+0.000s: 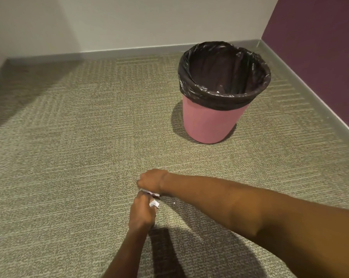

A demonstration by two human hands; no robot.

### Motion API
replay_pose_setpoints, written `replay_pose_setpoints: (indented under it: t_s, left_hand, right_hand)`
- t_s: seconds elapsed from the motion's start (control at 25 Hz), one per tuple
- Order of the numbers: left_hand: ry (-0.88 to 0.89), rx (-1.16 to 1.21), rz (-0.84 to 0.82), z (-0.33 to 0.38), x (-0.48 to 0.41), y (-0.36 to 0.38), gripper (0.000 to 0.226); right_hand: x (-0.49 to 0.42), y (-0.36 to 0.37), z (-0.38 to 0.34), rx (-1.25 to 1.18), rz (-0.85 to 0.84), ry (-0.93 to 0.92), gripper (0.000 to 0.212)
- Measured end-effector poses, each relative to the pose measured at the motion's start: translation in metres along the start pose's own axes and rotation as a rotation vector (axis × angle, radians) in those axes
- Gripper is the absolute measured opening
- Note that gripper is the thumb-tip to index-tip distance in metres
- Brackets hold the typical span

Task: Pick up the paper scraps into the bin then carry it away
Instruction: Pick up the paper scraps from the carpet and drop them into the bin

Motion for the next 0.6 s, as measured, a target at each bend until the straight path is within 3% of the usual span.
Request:
replay_pose_setpoints:
  t_s: [0.16,0.24,0.32,0.4,0.52,0.6]
  left_hand:
    - [-0.052,-0.044,-0.007,0.008,-0.022,-0.022,0.022]
    - [0.002,-0.004,0.014,0.042,-0.049,-0.052,0.025]
    - [0.058,0.081,0.121,0.088,-0.079,-0.100,0.015]
    - [0.110,0.198,0.224,0.136,-0.105,-0.152,0.007]
    - [0.246,0.398,0.250,0.205,-0.133,-0.207,0.015]
    - [0.343,0.487,0.219,0.256,-0.152,-0.224,0.013]
  right_hand:
    - [0.025,-0.030,0.064,-0.518,0.143,0.271,0.011]
    - [0.053,-0.055,0.099,-0.732,0.250,0.358,0.030]
    - [0.087,-0.088,0.129,-0.924,0.391,0.407,0.028]
    - [0.133,-0.130,0.163,-1.070,0.691,0.456,0.014]
    - [0.215,-0.184,0.229,-1.210,1.176,0.684,0.015]
    - [0.250,-0.200,0.260,-1.187,1.257,0.855,0.021]
Point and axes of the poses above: each hand's wrist, its own x-axis away from the middle knuckle, its own y-axis out of the palm, z = x × y, the point moved 6 cm from there along -x, towards the middle knuckle, and after that the axes turned 6 degrees about y, right-handed, at the moved point
